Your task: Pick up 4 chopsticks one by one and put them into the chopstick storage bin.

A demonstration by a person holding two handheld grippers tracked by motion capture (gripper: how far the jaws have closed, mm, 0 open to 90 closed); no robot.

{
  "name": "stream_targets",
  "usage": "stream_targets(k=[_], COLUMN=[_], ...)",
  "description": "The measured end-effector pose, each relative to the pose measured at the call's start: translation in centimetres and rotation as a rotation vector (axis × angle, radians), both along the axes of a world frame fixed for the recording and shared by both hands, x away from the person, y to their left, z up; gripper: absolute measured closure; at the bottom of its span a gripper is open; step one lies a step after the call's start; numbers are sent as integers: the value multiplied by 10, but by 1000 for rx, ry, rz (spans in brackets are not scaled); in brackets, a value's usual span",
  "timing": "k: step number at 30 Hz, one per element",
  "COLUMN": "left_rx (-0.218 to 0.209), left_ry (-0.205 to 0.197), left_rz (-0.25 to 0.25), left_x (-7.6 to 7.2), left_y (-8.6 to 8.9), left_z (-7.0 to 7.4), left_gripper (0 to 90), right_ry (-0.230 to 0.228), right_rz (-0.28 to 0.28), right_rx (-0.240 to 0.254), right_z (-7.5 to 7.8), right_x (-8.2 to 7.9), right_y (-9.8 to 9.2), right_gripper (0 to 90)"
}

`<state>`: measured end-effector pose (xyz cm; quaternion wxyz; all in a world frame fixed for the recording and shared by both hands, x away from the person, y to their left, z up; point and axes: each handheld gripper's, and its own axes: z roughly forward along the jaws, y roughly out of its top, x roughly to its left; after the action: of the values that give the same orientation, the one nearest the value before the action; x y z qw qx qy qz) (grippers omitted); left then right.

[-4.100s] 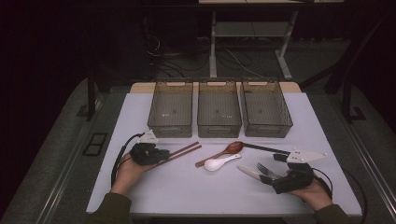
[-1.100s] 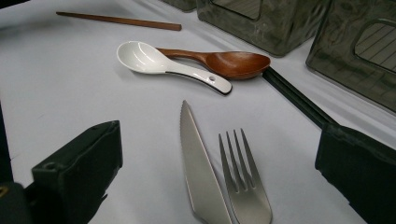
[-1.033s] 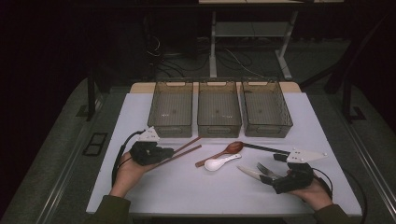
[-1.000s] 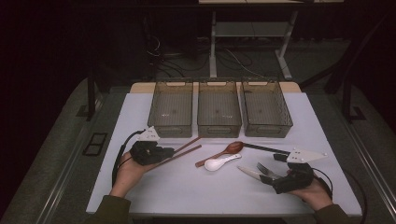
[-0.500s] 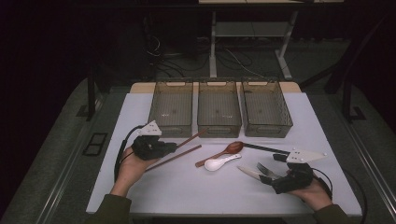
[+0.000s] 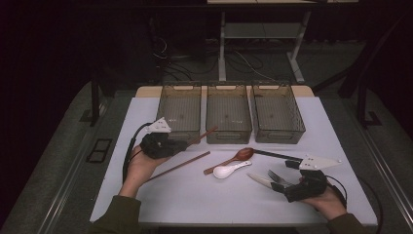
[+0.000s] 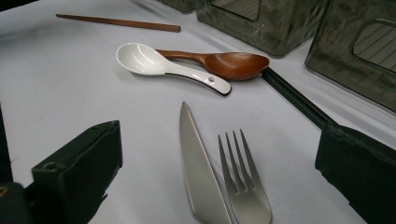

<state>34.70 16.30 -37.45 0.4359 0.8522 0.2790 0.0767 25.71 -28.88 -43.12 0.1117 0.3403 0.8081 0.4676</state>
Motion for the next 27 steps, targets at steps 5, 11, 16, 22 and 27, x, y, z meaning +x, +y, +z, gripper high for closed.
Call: stream_targets(k=[5,11,16,22,27], left_rx=[4,9,10,12,13], left_ry=[-5,-9,-15,-17,-11], left_rz=[7,19,35,50,65], left_x=[5,14,22,34,44], left_y=[-1,-2,-1,-1,-3], left_z=[3,7,12,15,16], left_gripper=[836,837,837,836,837], right_ry=[-1,-1,1,3,3], right_rz=[-2,-3,-5,-7,-8], right_rx=[1,2,2,3,3], right_z=[0,0,0,0,-1], right_x=[0,0,0,0,1], right_y=[0,-1,0,0,0], right_gripper=[6,6,6,6,6])
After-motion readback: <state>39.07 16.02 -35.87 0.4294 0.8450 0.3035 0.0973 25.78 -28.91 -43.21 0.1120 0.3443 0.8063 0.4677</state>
